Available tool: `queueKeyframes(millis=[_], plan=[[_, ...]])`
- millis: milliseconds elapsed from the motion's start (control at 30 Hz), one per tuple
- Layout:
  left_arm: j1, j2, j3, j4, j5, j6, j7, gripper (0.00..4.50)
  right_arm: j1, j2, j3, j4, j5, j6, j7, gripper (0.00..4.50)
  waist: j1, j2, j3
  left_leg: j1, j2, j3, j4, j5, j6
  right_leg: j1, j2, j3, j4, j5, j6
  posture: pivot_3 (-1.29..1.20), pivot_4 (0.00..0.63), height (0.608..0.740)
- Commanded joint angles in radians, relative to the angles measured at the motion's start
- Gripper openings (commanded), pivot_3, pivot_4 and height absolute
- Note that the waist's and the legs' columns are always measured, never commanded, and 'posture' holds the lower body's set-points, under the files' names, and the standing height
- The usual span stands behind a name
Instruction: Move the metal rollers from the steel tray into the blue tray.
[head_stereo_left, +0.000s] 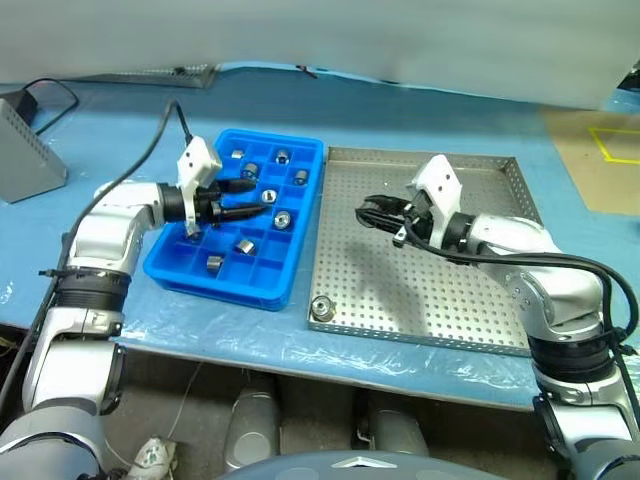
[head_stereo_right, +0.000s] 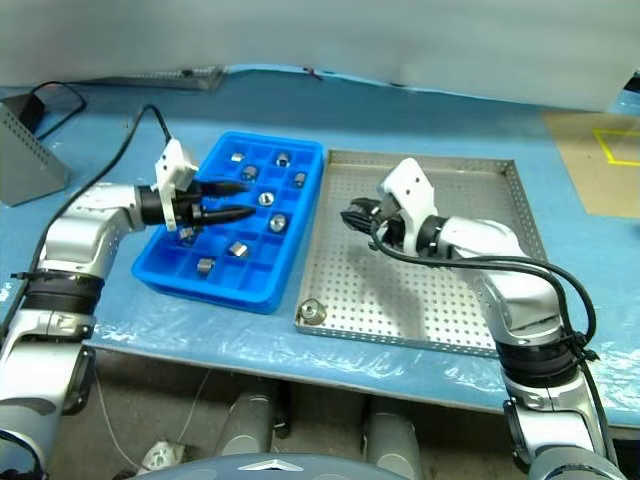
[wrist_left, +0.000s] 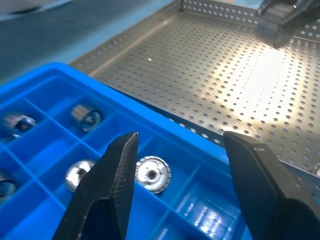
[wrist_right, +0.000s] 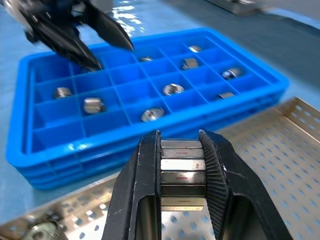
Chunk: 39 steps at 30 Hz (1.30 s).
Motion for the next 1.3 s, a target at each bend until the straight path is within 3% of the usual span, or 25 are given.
queueKeyframes(millis=[33, 367, 600, 933, 1233, 1300], plan=[[0.044, 0.036, 0.033, -0.103, -0.018, -0.013, -0.003, 2.87, -0.062, 0.045, 0.051, 0.021, 0.044, 0.011, 0.035, 0.73, 0.003, 0.000, 0.000, 0.000, 0.000, 0.000, 0.000, 0.000, 0.000, 0.000, 0.000, 0.000, 0.000, 0.000, -0.001, 0.16, 0.150, 0.740], [0.169, 0.068, 0.123, -0.259, -0.078, 0.100, 0.112, 2.87, -0.108, 0.208, 0.109, 0.144, 0.144, 0.124, 0.067, 0.73, 0.043, 0.000, 0.000, 0.001, 0.001, -0.002, -0.001, 0.001, -0.002, 0.001, 0.000, -0.001, 0.002, 0.000, -0.001, 0.30, 0.150, 0.740], [0.218, 0.098, 0.164, -0.302, -0.098, 0.144, 0.158, 2.87, -0.160, 0.305, 0.156, 0.298, 0.085, 0.065, 0.043, 0.73, 0.062, -0.001, 0.000, 0.001, 0.000, -0.003, -0.001, 0.002, -0.004, 0.001, 0.000, -0.001, 0.003, 0.000, -0.001, 0.34, 0.150, 0.740], [0.213, 0.103, 0.180, -0.308, -0.116, 0.160, 0.192, 2.87, -0.142, 0.345, 0.211, 0.423, 0.020, -0.014, 0.079, 0.73, 0.085, -0.001, 0.000, 0.000, 0.000, -0.004, -0.003, 0.003, -0.006, 0.000, 0.000, -0.001, 0.002, -0.001, 0.000, 0.35, 0.150, 0.740], [0.158, 0.073, 0.136, -0.264, -0.100, 0.144, 0.195, 2.91, -0.128, 0.362, 0.154, 0.421, 0.056, 0.026, 0.081, 3.68, 0.085, -0.001, -0.001, 0.001, 0.000, -0.004, -0.003, 0.004, -0.007, 0.000, 0.000, -0.001, 0.003, -0.001, 0.000, 0.30, 0.150, 0.740], [0.140, 0.064, 0.121, -0.248, -0.094, 0.135, 0.186, 2.91, -0.132, 0.346, 0.117, 0.404, 0.062, 0.027, 0.068, 3.68, 0.085, -0.001, -0.001, 0.001, 0.000, -0.004, -0.003, 0.005, -0.008, 0.000, 0.000, -0.001, 0.003, -0.001, 0.000, 0.28, 0.150, 0.740]])
